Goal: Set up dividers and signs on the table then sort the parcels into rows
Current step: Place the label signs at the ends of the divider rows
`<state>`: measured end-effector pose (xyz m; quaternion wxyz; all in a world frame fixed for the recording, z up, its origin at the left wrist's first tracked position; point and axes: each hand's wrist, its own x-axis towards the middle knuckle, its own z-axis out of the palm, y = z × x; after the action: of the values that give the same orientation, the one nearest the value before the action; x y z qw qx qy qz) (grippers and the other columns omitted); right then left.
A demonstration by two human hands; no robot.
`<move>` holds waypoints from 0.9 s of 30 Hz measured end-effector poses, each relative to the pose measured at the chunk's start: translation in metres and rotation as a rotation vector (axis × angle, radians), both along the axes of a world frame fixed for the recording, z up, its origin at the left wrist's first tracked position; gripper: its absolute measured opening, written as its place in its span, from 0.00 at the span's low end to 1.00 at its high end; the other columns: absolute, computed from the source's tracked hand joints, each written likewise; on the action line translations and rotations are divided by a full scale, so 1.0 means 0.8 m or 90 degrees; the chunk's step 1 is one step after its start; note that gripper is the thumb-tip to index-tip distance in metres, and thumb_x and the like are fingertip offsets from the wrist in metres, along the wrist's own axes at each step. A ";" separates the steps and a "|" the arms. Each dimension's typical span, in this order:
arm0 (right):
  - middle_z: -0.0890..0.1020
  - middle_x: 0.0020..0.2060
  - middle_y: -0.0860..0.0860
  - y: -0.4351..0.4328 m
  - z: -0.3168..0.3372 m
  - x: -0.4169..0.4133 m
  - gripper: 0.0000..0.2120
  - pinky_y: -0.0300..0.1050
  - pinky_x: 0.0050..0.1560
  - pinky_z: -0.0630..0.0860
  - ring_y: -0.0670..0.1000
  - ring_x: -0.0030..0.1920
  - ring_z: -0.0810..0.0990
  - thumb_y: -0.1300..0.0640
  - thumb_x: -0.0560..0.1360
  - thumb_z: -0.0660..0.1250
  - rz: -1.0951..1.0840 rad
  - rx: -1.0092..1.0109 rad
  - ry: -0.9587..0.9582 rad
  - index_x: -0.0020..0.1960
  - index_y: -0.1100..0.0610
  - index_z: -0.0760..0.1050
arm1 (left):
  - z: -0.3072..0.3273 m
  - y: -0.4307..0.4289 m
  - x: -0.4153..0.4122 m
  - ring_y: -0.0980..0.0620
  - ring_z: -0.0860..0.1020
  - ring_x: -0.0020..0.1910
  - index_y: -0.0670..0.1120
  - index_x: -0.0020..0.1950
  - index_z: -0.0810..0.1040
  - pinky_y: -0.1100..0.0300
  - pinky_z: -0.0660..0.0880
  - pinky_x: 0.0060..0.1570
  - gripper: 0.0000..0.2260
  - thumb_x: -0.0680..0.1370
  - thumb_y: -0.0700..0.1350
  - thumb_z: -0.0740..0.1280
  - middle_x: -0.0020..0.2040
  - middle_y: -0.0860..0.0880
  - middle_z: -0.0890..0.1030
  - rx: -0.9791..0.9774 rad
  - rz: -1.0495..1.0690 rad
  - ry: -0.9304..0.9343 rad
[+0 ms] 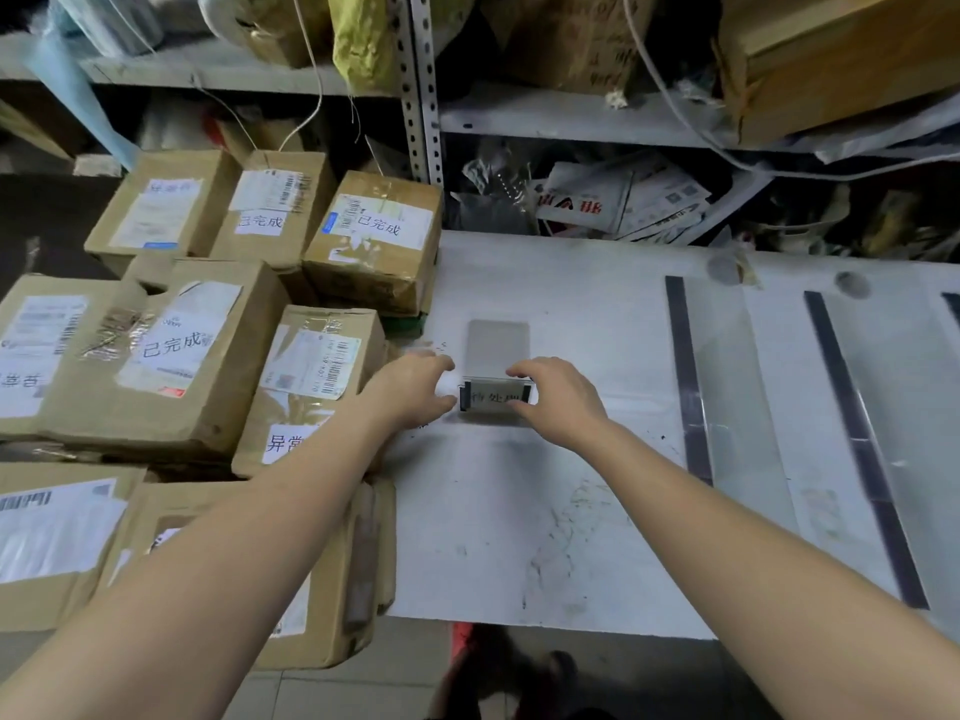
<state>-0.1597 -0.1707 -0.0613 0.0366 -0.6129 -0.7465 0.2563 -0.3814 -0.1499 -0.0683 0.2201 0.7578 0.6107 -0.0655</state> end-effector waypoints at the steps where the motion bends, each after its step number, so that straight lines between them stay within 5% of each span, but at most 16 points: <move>1: 0.81 0.61 0.49 0.002 -0.003 -0.003 0.15 0.52 0.58 0.76 0.55 0.62 0.76 0.54 0.79 0.70 -0.002 0.003 0.003 0.65 0.51 0.78 | -0.004 0.001 0.000 0.45 0.71 0.72 0.47 0.76 0.71 0.50 0.72 0.68 0.25 0.79 0.51 0.68 0.73 0.45 0.74 -0.009 0.001 -0.007; 8: 0.85 0.49 0.50 0.009 -0.013 -0.005 0.08 0.51 0.51 0.75 0.57 0.51 0.79 0.60 0.78 0.67 -0.017 0.054 0.015 0.52 0.52 0.83 | -0.020 0.008 -0.001 0.45 0.73 0.69 0.46 0.73 0.73 0.49 0.72 0.67 0.23 0.80 0.51 0.67 0.70 0.45 0.77 -0.013 -0.013 -0.041; 20: 0.85 0.55 0.44 0.009 0.014 0.017 0.09 0.48 0.53 0.75 0.51 0.57 0.79 0.55 0.80 0.68 -0.070 0.083 0.088 0.59 0.49 0.83 | -0.002 0.018 0.002 0.48 0.75 0.67 0.47 0.72 0.76 0.54 0.73 0.65 0.21 0.80 0.50 0.69 0.68 0.48 0.79 0.010 -0.044 -0.074; 27: 0.84 0.54 0.44 0.006 0.035 0.058 0.09 0.48 0.51 0.75 0.50 0.56 0.79 0.55 0.80 0.69 -0.123 0.134 0.095 0.59 0.49 0.83 | -0.006 0.020 0.025 0.47 0.78 0.63 0.51 0.66 0.80 0.48 0.76 0.61 0.16 0.78 0.49 0.70 0.63 0.51 0.82 0.012 -0.106 -0.052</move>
<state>-0.1135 -0.1661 -0.0331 0.1808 -0.6539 -0.7019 0.2169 -0.3611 -0.1336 -0.0734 0.2317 0.8101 0.5365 -0.0467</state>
